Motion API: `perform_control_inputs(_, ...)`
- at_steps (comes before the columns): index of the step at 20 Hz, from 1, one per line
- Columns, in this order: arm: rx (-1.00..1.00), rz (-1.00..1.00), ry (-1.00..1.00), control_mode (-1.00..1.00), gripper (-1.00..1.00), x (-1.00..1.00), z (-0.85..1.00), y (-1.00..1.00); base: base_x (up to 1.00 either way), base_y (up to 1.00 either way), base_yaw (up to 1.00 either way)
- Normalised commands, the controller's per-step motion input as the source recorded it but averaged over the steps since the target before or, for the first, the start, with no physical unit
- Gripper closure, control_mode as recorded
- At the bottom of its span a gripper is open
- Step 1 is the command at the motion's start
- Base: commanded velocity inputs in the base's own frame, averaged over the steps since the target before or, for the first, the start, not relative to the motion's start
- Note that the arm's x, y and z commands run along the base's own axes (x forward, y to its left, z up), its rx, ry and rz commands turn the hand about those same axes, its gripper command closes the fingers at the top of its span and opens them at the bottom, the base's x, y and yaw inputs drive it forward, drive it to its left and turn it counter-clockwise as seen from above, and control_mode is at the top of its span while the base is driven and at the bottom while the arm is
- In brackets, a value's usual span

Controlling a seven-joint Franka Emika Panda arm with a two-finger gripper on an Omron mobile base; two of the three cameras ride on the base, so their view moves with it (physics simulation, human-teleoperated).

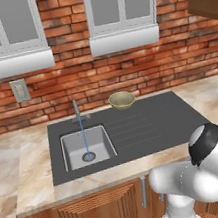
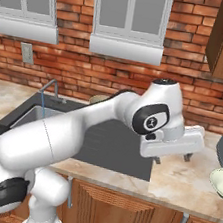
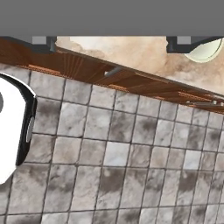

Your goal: Rinse each bowl for a few seconds and place them down in the sink or on the counter.

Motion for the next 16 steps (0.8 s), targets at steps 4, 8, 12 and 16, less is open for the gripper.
perform_control_inputs(4,0.00,0.00,0.00,-1.00,-1.00,0.00,-0.22,-0.17,0.00,0.00,0.00)
perform_control_inputs(8,0.00,0.00,0.00,-1.00,-1.00,0.00,-0.24,-0.17,0.00,0.00,0.00)
perform_control_inputs(12,0.00,0.00,0.00,-1.00,-1.00,0.02,-0.20,-0.16,0.00,0.00,0.00)
perform_control_inputs(16,0.00,0.00,0.00,-1.00,-1.00,0.15,-0.16,-0.18,0.00,0.00,0.00)
